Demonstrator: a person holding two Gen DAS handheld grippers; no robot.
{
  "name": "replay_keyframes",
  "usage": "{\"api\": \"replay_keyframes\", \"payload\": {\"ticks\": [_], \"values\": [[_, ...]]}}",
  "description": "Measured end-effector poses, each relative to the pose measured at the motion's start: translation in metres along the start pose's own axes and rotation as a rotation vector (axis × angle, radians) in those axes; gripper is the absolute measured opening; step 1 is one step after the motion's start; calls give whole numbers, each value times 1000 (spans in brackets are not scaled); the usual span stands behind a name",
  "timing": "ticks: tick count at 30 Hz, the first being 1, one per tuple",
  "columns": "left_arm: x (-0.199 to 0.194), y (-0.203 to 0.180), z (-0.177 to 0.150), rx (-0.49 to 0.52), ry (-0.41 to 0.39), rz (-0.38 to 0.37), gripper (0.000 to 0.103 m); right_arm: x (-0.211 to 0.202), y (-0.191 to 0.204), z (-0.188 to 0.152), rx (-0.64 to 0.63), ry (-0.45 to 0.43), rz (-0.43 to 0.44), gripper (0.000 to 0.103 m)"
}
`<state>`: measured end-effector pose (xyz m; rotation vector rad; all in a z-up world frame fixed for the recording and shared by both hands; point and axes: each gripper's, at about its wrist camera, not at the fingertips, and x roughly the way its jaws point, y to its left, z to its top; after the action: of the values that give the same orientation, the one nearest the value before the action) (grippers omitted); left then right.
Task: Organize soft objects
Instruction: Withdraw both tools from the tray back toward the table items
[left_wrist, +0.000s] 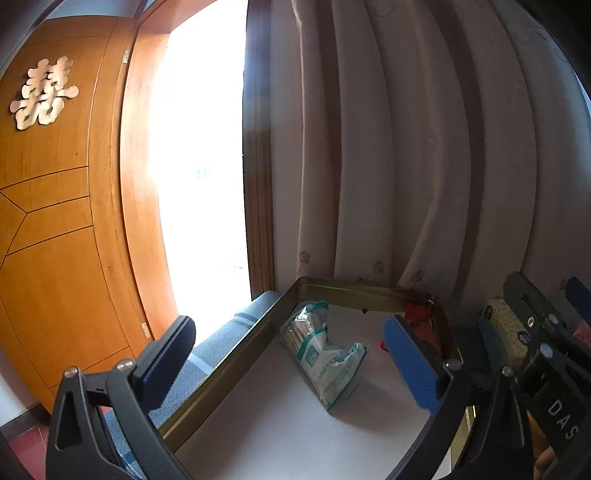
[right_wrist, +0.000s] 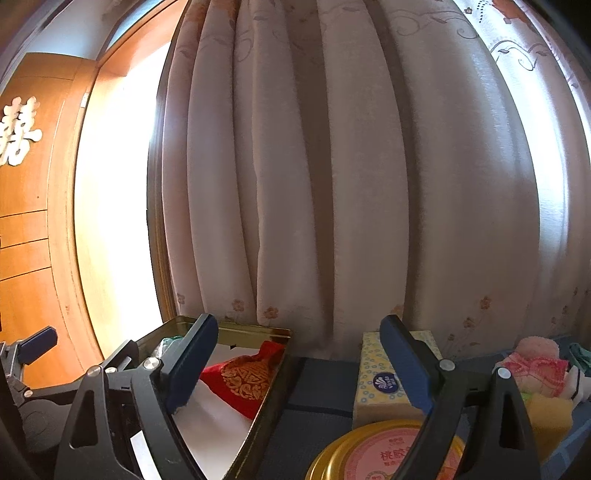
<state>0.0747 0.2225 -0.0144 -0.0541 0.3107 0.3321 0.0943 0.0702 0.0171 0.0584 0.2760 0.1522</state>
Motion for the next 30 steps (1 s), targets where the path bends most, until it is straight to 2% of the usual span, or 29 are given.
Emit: {"api": "replay_keyframes", "payload": {"ticks": [20,30], "values": [[-16,-8,-8,-3,4,-2,103,-18,-11,-2,7,0,-28,91],[-26,-17,-13,3,6,-2,103,-36,-16,-4,-40,-26,-50,91]]}}
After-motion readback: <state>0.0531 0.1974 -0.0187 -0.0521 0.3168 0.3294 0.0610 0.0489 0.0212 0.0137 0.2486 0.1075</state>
